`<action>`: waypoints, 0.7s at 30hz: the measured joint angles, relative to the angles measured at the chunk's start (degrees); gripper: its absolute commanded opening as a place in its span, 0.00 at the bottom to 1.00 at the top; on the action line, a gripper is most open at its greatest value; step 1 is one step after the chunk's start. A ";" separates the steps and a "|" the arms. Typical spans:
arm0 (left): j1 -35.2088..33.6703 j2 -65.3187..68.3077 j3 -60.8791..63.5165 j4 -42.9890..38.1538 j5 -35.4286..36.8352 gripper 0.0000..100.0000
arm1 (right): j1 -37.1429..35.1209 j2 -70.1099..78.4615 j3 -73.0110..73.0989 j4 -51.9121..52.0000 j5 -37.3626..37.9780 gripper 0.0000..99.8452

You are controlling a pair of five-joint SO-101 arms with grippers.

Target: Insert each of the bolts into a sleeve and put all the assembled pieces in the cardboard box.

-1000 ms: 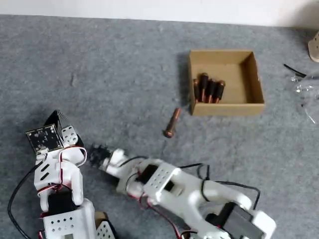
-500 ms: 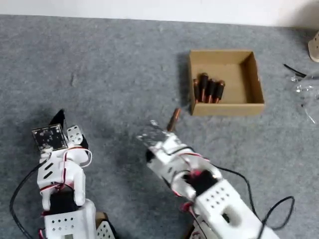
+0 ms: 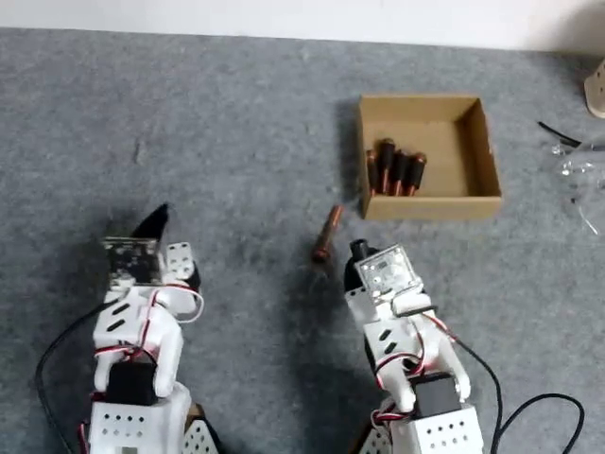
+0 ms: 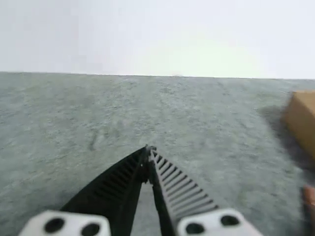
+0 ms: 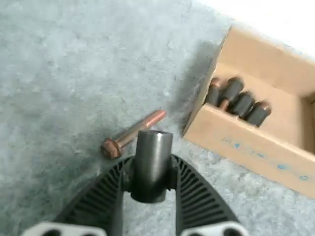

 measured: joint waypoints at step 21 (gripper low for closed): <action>28.66 72.00 -47.47 4.31 -4.40 0.01 | 10.20 -0.88 0.00 -7.21 -3.08 0.00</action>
